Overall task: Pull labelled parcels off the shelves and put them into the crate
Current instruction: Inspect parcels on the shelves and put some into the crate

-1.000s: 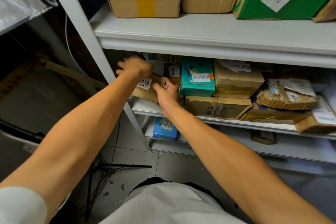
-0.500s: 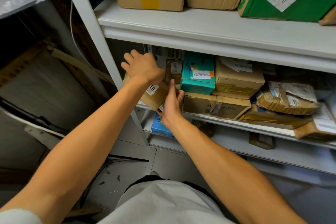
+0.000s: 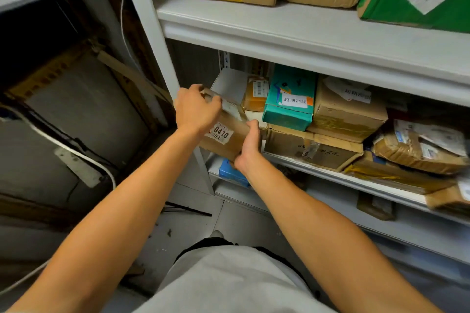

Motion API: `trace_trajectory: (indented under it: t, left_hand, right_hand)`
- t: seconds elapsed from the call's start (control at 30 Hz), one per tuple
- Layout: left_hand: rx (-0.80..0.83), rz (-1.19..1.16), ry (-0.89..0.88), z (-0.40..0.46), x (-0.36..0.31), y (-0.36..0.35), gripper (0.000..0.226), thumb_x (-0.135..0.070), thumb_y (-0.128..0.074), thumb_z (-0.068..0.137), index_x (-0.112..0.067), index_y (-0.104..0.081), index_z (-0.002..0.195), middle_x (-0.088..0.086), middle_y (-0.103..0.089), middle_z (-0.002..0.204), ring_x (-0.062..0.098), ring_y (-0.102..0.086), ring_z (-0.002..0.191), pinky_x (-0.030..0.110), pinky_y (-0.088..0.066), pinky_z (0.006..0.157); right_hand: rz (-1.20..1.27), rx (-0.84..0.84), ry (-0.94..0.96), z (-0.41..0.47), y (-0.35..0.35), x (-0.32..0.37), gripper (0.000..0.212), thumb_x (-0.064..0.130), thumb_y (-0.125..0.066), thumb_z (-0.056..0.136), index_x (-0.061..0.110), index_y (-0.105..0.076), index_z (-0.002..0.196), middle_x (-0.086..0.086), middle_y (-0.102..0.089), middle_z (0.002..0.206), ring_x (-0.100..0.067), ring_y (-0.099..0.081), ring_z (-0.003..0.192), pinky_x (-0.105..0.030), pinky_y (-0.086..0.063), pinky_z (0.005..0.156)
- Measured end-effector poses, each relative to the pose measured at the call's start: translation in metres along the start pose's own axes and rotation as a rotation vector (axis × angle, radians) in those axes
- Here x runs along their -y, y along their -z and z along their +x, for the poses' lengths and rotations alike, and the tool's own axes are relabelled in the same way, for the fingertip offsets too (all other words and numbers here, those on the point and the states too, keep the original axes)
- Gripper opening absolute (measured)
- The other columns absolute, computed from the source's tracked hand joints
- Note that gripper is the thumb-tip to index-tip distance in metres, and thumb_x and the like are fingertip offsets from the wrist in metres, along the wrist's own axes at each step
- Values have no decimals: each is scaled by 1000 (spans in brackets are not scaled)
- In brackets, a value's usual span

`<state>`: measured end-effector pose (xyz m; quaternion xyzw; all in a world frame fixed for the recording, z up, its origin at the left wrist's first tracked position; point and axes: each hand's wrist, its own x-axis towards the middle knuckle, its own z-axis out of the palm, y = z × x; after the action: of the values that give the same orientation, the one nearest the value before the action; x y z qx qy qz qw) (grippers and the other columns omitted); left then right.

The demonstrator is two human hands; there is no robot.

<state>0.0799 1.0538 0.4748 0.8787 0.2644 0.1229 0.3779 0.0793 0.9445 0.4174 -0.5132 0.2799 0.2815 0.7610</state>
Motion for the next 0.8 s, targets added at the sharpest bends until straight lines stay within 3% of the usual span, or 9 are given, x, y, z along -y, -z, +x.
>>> trace_trajectory:
  t: [0.17, 0.3, 0.37, 0.5, 0.63, 0.7, 0.8]
  left_hand:
    - [97, -282, 285, 7, 22, 13, 34, -36, -69, 90, -17, -65, 118, 4, -66, 112, 16, -65, 88, 32, -57, 80]
    - [250, -400, 421, 11, 31, 22, 35, -50, -71, 85, -22, -63, 104, 9, -70, 109, 25, -70, 96, 44, -57, 92]
    - [375, -468, 516, 12, 33, 27, 42, -57, -66, 86, -21, -62, 106, 10, -72, 107, 28, -70, 98, 46, -55, 94]
    - [524, -477, 566, 18, 38, 34, 51, -63, -60, 86, -22, -60, 116, 12, -71, 108, 30, -69, 99, 45, -55, 82]
    - [556, -471, 534, 22, 48, 39, 40, -47, -63, 88, -20, -58, 116, 15, -69, 113, 33, -67, 104, 50, -52, 96]
    - [596, -519, 504, 19, 58, 41, 40, -36, -62, 88, -22, -55, 126, 16, -64, 122, 33, -65, 107, 49, -53, 94]
    - [605, -638, 470, 14, 80, 42, 70, -21, -70, 75, -32, -46, 140, 14, -55, 132, 33, -59, 113, 47, -56, 83]
  right_hand:
    - [-49, 112, -74, 0, 8, 5, 42, 51, -48, 96, 19, -64, 118, -8, -70, 90, -23, -63, 81, -28, -45, 61]
    - [-75, 151, -80, -2, 11, 7, 38, 46, -46, 97, 20, -61, 120, -7, -69, 91, -21, -62, 80, -28, -42, 60]
    - [-84, 163, -72, -1, 12, 7, 39, 46, -46, 97, 21, -61, 123, -7, -69, 93, -21, -62, 82, -28, -44, 60]
    - [-105, 189, -50, 3, 16, 4, 38, 46, -52, 93, 23, -64, 121, -10, -72, 103, -24, -66, 89, -29, -51, 63]
    - [-129, 182, 36, 14, 19, -8, 40, 39, -62, 88, 32, -62, 127, -11, -69, 123, -32, -65, 111, -40, -54, 81]
    - [-128, 205, 88, 20, 24, -15, 45, 28, -64, 91, 36, -55, 134, -10, -65, 126, -33, -62, 112, -44, -52, 84]
    - [-127, 265, 110, 23, 35, -25, 59, 11, -66, 90, 34, -45, 140, -9, -63, 128, -28, -60, 103, -41, -53, 78]
